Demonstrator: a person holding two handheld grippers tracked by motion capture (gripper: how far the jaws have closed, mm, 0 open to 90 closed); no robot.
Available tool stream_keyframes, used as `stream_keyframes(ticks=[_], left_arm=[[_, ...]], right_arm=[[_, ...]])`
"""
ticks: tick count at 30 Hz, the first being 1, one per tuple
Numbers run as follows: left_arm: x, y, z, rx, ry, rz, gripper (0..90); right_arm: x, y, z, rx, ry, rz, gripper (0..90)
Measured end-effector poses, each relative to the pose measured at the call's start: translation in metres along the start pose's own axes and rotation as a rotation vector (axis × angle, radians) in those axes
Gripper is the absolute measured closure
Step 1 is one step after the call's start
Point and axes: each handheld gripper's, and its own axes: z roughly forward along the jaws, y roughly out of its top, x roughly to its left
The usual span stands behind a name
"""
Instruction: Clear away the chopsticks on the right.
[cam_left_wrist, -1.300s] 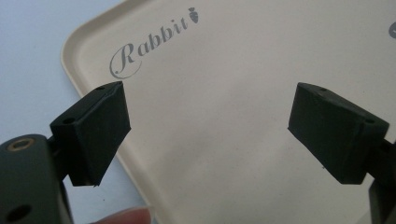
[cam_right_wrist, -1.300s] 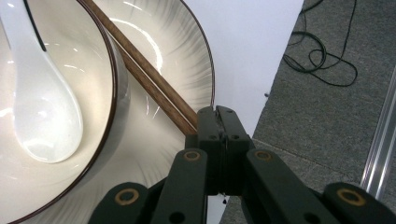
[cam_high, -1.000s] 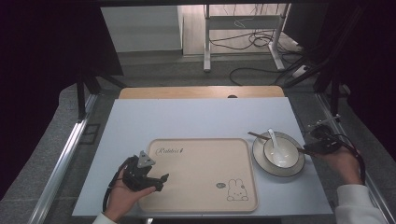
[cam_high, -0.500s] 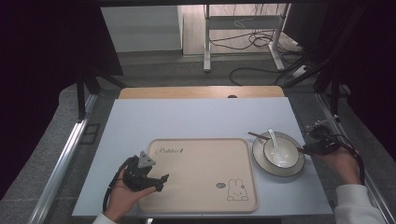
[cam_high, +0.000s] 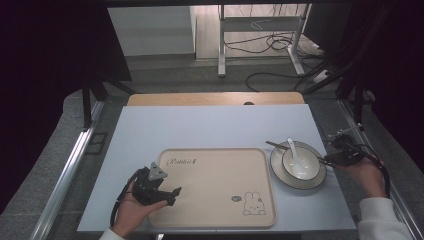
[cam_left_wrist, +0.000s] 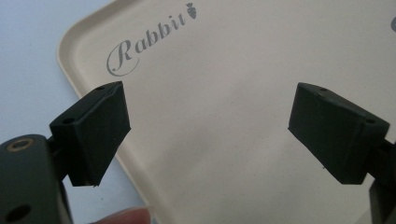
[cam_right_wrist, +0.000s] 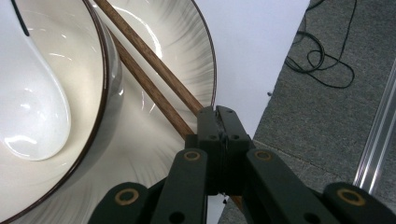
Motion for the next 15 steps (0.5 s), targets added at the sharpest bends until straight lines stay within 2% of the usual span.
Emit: stream_keyframes(ticks=[7, 8, 11, 13, 15], left_arm=[[0.0, 0.0, 0.0, 0.003, 0.0, 0.003, 12.6], [0.0, 0.0, 0.0, 0.003, 0.001, 0.002, 12.6], [0.0, 0.0, 0.0, 0.002, 0.004, -0.003, 12.6], [0.001, 0.0, -0.001, -0.003, 0.007, -0.007, 12.5], [0.001, 0.0, -0.001, -0.002, 0.01, -0.009, 12.5]], right_arm=[[-0.001, 0.0, -0.002, -0.003, 0.006, -0.004, 87.0], [-0.002, 0.0, -0.004, -0.01, 0.012, -0.008, 84.3], [-0.006, 0.001, -0.013, -0.034, 0.019, -0.026, 66.4], [-0.01, 0.003, -0.018, -0.032, -0.001, -0.069, 57.2], [-0.011, 0.005, -0.017, -0.012, -0.016, -0.112, 54.4]])
